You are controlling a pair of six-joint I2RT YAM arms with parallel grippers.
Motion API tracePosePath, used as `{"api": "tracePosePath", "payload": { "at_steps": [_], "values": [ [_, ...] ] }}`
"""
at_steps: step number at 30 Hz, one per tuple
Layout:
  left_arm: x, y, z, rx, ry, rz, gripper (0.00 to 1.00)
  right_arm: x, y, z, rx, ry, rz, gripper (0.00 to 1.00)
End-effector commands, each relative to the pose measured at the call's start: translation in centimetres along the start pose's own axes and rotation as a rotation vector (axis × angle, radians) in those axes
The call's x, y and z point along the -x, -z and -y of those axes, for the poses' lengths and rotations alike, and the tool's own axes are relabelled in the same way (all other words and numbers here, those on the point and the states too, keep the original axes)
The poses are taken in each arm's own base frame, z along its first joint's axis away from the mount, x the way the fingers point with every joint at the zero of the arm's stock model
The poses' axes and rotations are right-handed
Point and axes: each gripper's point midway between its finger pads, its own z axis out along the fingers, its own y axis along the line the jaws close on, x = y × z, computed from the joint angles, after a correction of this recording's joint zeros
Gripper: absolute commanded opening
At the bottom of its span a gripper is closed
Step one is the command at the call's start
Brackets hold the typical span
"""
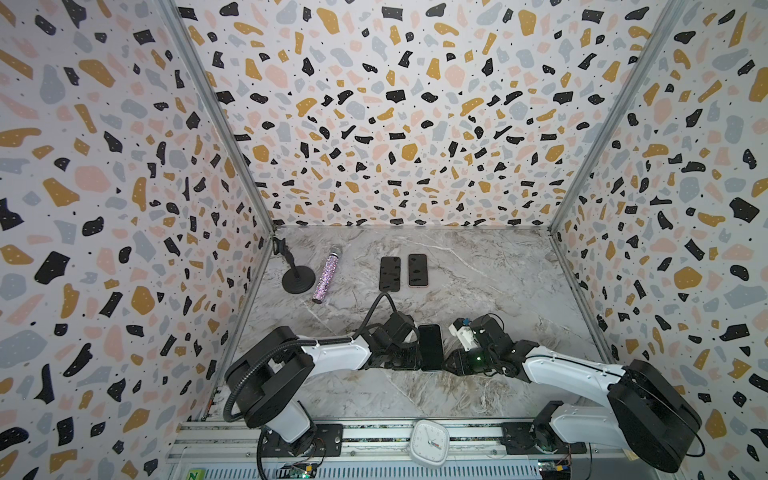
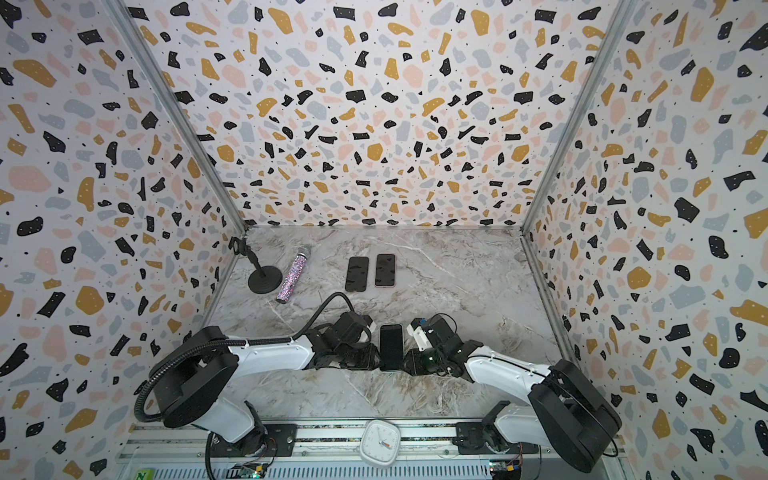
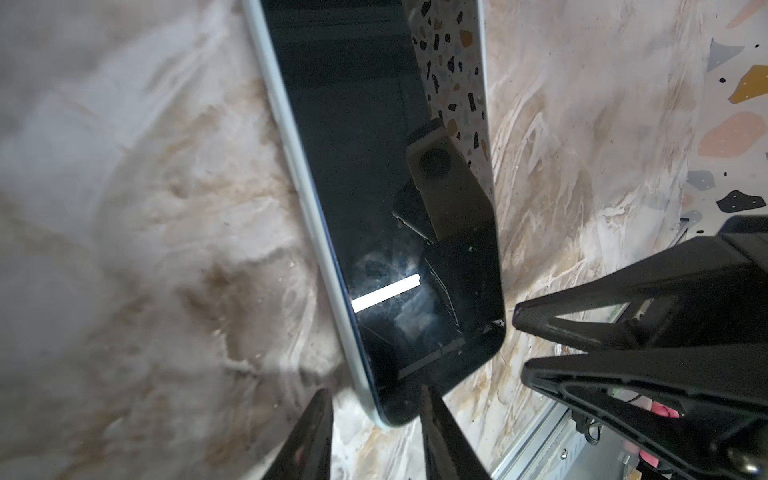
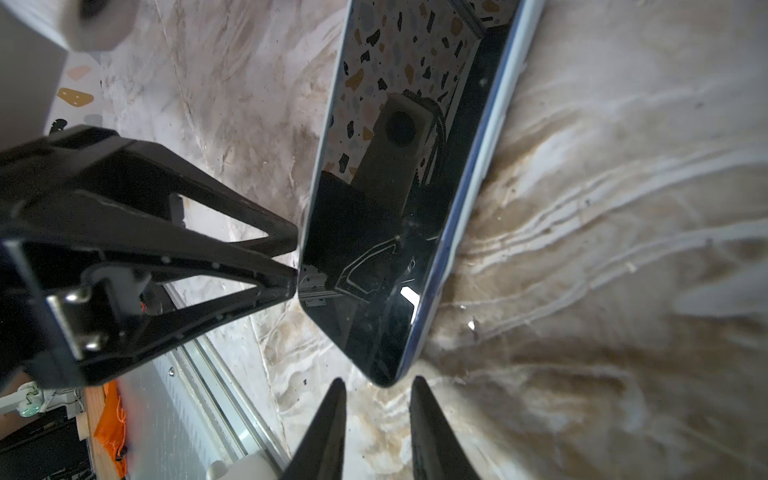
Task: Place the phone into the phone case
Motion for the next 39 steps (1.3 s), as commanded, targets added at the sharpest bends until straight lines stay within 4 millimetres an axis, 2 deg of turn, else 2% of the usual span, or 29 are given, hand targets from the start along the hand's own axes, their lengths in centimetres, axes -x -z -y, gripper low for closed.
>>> {"api": "tracePosePath", "payload": {
  "at_steps": [1, 18, 36, 39],
  "values": [
    [-0.4, -0.6, 0.0, -0.027, 0.011, -0.020, 0.36, 0.3, -0.1, -0.6, 0.021, 0.008, 0.002, 0.26],
    [-0.6, -0.9, -0.2, -0.039, 0.016, -0.024, 0.33, 0.2, -0.8, -0.7, 0.029, 0.006, -0.016, 0.14],
    [-1.1, -1.3, 0.2, -0.065, 0.022, -0.031, 0.33, 0.4, -2.2, -1.6, 0.038, 0.031, -0.047, 0.11],
    [-1.1, -1.3, 0.2, -0.070, 0.023, -0.032, 0.30, 0.3, -2.4, -1.6, 0.039, 0.031, -0.051, 0.10]
  ]
}}
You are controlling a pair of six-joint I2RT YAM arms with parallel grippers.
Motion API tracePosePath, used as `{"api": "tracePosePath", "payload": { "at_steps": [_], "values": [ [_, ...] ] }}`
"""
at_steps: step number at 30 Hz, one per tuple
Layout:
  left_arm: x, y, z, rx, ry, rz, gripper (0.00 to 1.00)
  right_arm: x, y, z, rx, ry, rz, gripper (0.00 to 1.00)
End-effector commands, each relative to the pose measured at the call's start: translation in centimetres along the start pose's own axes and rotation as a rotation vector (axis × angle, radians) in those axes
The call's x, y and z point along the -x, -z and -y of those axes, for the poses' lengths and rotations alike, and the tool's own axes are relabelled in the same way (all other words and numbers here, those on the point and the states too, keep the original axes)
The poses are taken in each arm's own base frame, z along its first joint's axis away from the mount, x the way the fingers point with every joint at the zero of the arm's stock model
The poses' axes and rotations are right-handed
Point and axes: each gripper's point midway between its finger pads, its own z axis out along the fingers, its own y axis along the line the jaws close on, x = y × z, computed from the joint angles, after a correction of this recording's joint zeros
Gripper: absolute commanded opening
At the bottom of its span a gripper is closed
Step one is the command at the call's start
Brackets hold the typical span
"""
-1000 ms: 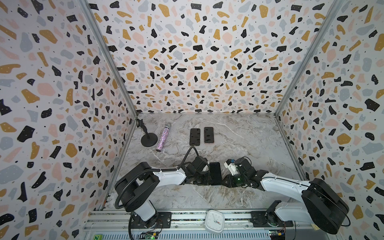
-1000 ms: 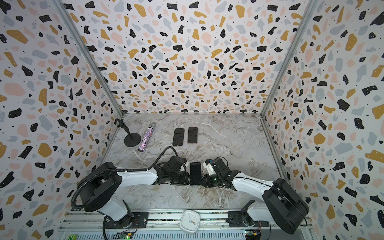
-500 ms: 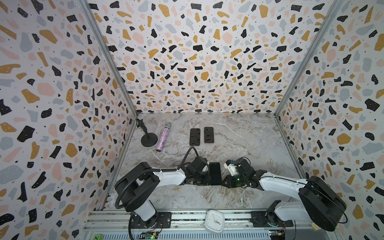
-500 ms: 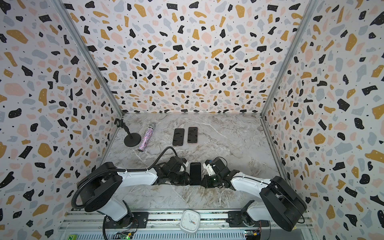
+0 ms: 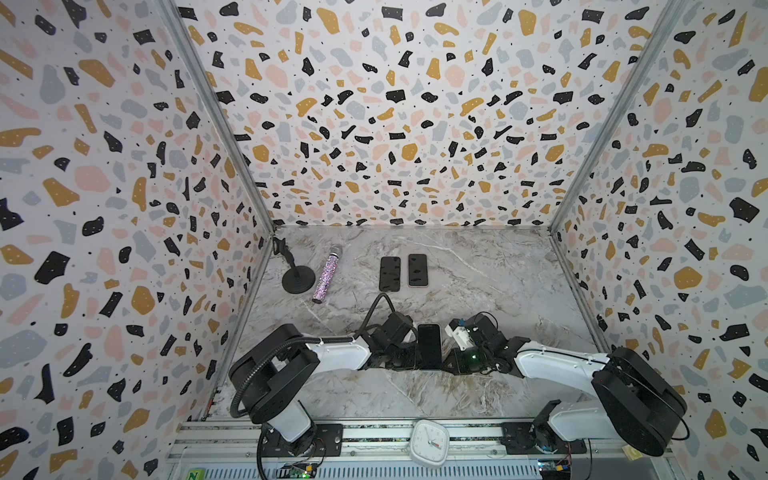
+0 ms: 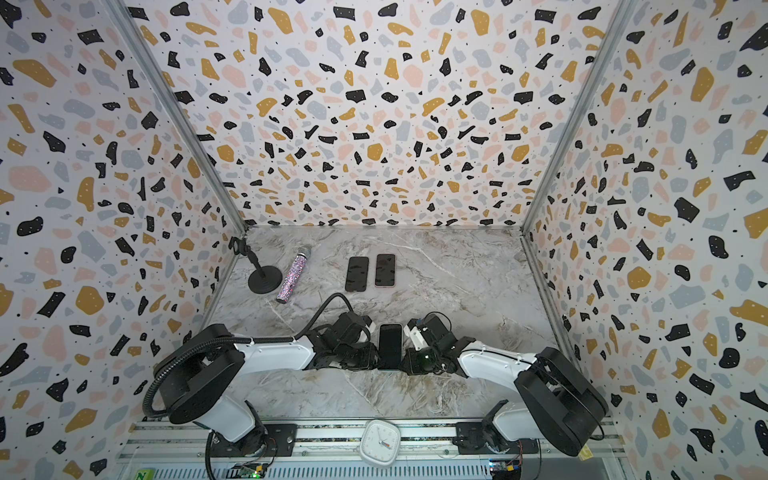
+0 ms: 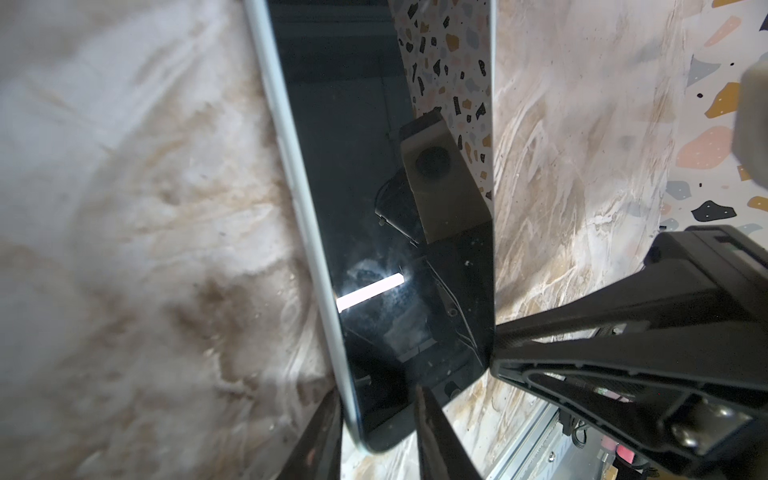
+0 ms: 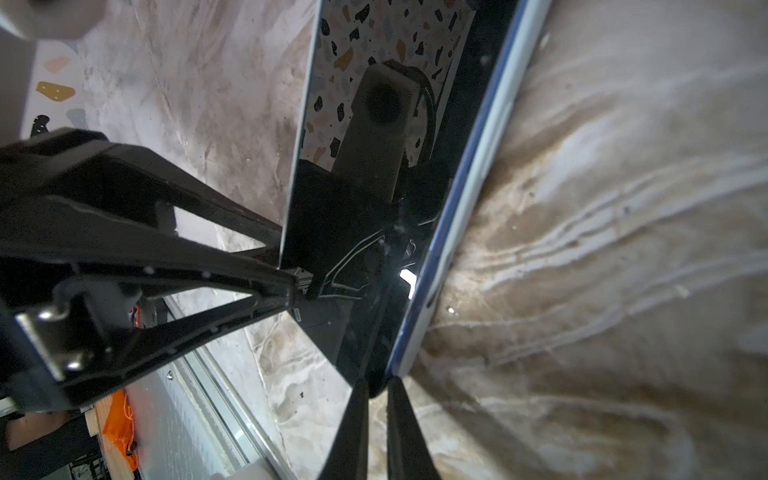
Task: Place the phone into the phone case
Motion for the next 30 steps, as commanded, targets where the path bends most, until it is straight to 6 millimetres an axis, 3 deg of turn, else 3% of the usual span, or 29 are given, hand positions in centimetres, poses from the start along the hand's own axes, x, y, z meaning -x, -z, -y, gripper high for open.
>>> {"api": "tracePosePath", "payload": {
  "at_steps": [1, 13, 18, 24, 30],
  "values": [
    [-1.0, -0.8, 0.3, -0.034, -0.009, -0.029, 0.29, 0.5, -1.1, -1.6, 0.041, 0.059, 0.000, 0.10],
    [-1.2, -0.9, 0.3, -0.038, -0.007, -0.031, 0.26, 0.2, -1.7, -1.3, 0.039, 0.054, -0.017, 0.08],
    [-1.1, -0.4, 0.3, -0.022, -0.016, -0.024, 0.26, 0.9, -0.3, -1.5, -0.003, 0.075, 0.009, 0.08],
    [0.0, 1.4, 0.0, 0.012, -0.031, 0.012, 0.27, 2.2, 2.1, -1.4, -0.031, 0.082, 0.091, 0.18],
    [-0.5, 1.8, 0.2, 0.012, -0.038, -0.015, 0.35, 1.5, 1.8, -1.2, 0.009, 0.048, 0.071, 0.27]
  ]
}}
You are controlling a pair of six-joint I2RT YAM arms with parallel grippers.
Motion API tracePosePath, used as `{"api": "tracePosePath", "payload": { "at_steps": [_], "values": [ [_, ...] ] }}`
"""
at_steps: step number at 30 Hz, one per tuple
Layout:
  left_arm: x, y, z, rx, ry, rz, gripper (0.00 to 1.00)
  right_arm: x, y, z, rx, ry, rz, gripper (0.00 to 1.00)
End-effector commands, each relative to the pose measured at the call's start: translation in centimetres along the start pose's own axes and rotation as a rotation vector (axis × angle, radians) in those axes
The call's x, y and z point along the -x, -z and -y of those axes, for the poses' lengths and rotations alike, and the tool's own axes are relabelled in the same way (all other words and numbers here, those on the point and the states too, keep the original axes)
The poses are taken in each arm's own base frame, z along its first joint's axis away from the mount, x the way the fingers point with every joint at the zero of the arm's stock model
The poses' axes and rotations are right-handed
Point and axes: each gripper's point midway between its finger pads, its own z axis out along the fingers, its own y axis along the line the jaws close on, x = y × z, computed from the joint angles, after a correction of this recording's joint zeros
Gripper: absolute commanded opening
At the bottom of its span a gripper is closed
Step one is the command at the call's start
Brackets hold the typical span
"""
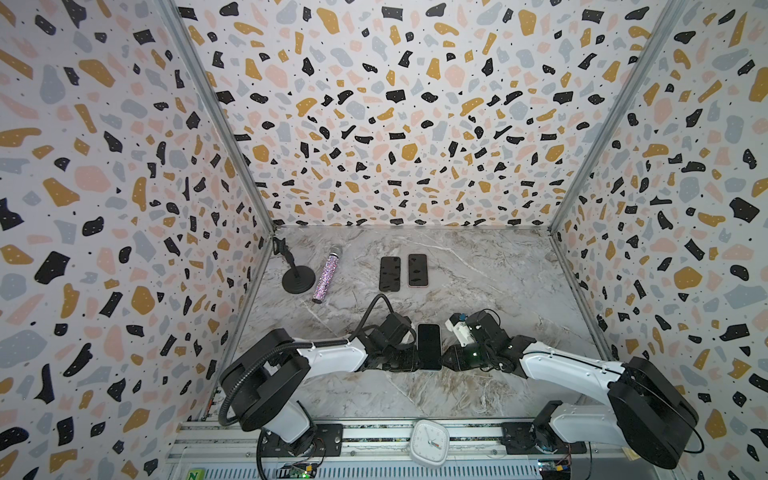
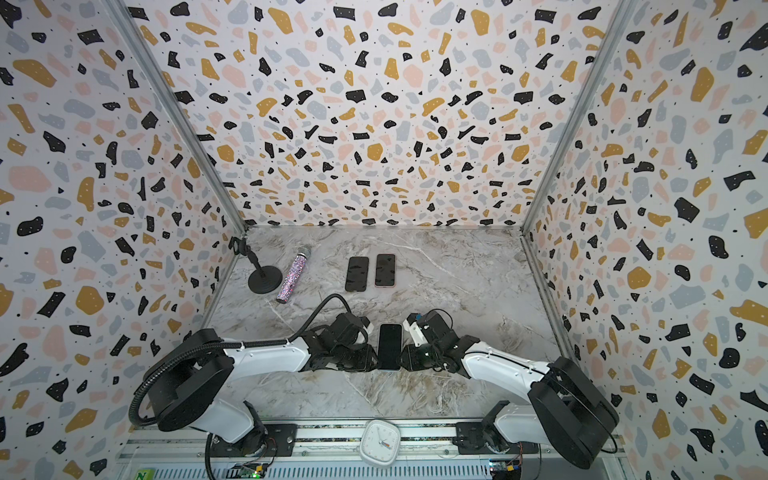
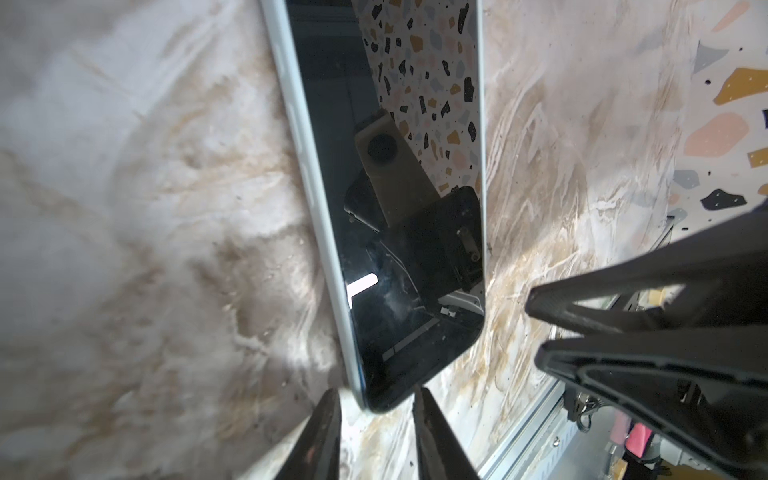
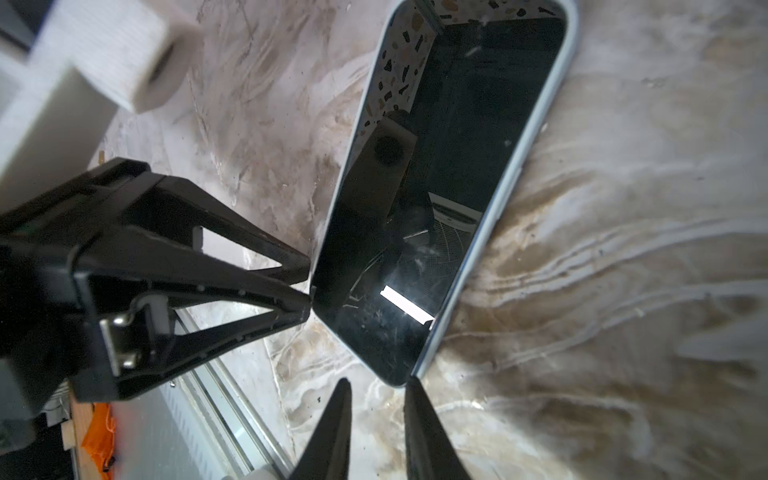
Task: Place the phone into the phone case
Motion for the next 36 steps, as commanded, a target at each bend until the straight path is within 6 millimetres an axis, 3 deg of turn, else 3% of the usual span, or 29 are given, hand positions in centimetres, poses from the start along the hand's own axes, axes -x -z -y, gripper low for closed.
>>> {"api": "tracePosePath", "payload": {
  "at_steps": [1, 6, 12, 25, 36],
  "values": [
    [-0.1, 0.5, 0.4, -0.015, -0.010, -0.014, 0.35, -0.1, 0.1, -0.3, 0.030, -0.015, -0.001, 0.28],
    [-0.3, 0.2, 0.3, -0.018, 0.000, -0.024, 0.41, -0.4, -0.3, -0.1, 0.048, -0.027, -0.007, 0.32],
    [-0.5, -0.7, 0.3, -0.015, -0.002, -0.044, 0.42, -0.6, -0.9, 0.1, 0.053, -0.036, -0.019, 0.37],
    [-0.7, -2.2, 0.0, 0.002, -0.011, -0.071, 0.34, -0.8, -2.1, 1.0, 0.042, -0.046, -0.034, 0.40],
    [-0.8, -2.5, 0.1, -0.002, -0.009, -0.075, 0.27, -1.1, -3.0, 1.2, 0.056, -0.054, -0.057, 0.25]
  ]
}}
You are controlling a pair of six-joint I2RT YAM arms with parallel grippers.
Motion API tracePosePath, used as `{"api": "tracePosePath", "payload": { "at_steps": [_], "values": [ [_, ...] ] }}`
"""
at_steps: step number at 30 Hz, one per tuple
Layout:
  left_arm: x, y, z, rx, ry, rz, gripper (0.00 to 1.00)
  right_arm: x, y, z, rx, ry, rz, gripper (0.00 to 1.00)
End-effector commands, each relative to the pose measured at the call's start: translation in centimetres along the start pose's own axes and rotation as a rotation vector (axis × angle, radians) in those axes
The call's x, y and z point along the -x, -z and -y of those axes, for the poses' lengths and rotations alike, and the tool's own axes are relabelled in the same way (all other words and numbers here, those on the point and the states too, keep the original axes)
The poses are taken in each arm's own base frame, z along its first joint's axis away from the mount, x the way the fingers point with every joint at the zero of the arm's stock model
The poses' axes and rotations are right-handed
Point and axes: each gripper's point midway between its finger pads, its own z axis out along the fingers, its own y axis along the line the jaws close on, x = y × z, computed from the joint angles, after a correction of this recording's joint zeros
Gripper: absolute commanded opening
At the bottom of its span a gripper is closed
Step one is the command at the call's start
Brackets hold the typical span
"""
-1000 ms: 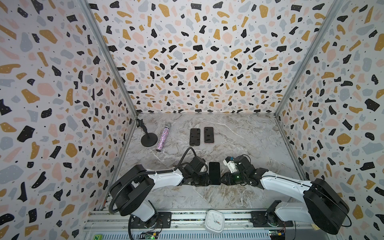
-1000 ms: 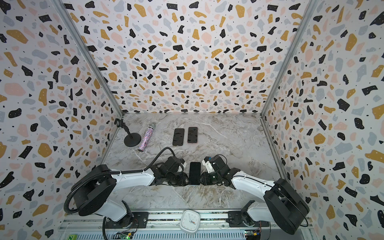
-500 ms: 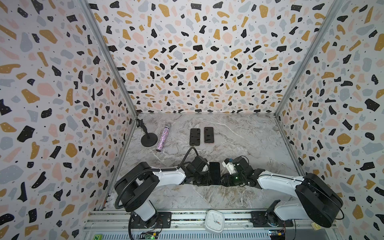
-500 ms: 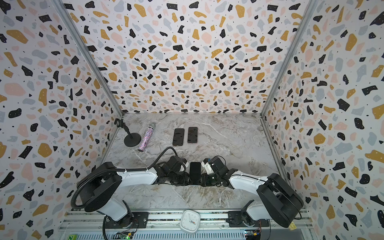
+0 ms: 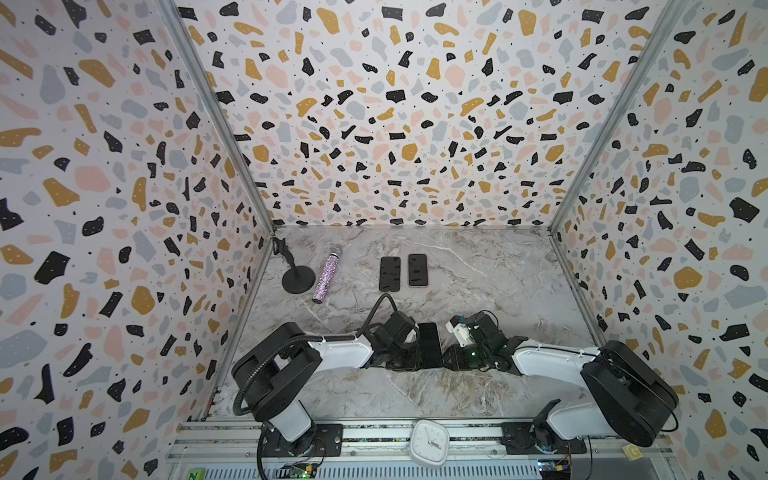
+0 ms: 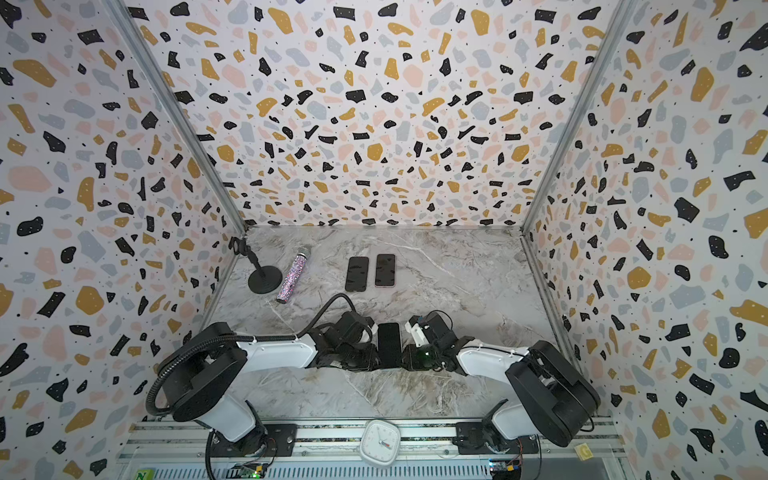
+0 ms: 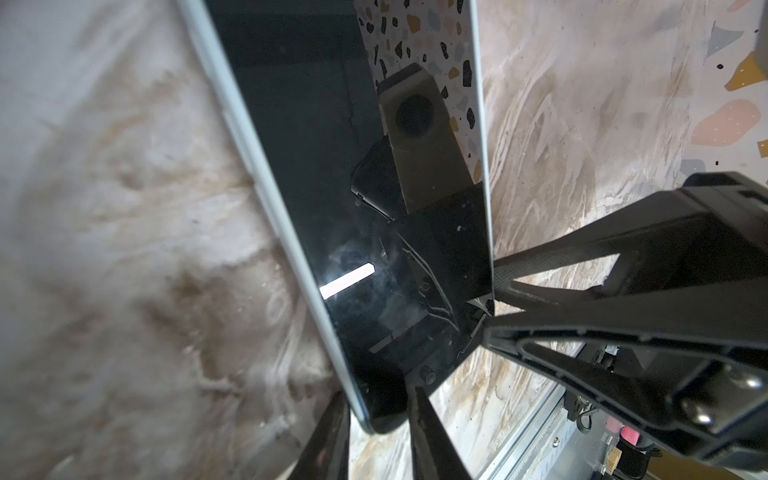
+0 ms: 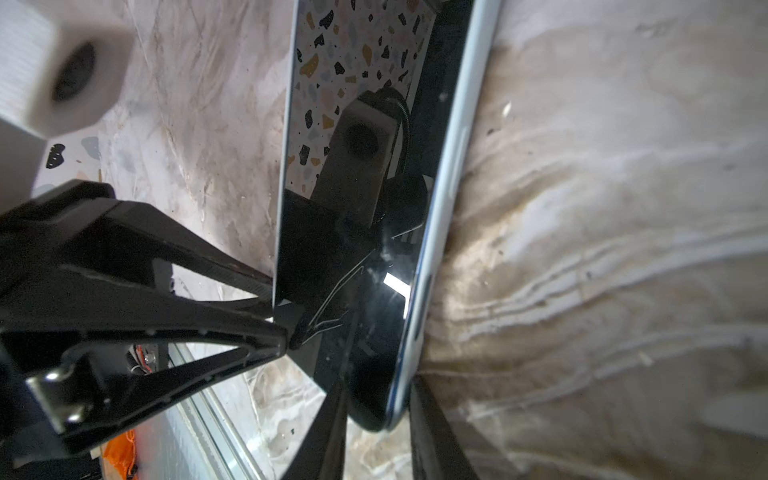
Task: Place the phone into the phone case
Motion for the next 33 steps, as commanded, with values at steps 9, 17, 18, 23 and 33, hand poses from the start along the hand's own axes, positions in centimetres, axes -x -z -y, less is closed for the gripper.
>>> {"api": "tracePosePath", "payload": {
  "at_steps": [9, 17, 18, 23, 33],
  "values": [
    [-0.6, -1.5, -0.2, 0.013, -0.011, -0.034, 0.15, -1.0, -0.9, -0.4, 0.027, 0.011, -0.043, 0.12],
    [-0.5, -1.5, 0.0, 0.014, -0.011, -0.029, 0.02, -1.2, -0.9, -0.5, 0.023, 0.011, -0.045, 0.05],
    [-0.5, -1.4, 0.0, 0.015, -0.011, -0.027, 0.00, -1.2, -0.9, -0.5, 0.023, 0.011, -0.044, 0.04],
    [-0.3, -0.9, 0.0, 0.031, -0.017, -0.015, 0.00, -1.0, -0.3, -1.0, 0.025, 0.027, -0.036, 0.05],
    [4.6, 1.8, -0.5, 0.102, -0.050, 0.093, 0.25, 5.0, 2.6, -1.1, -0.032, 0.103, 0.107, 0.27]
  ]
}}
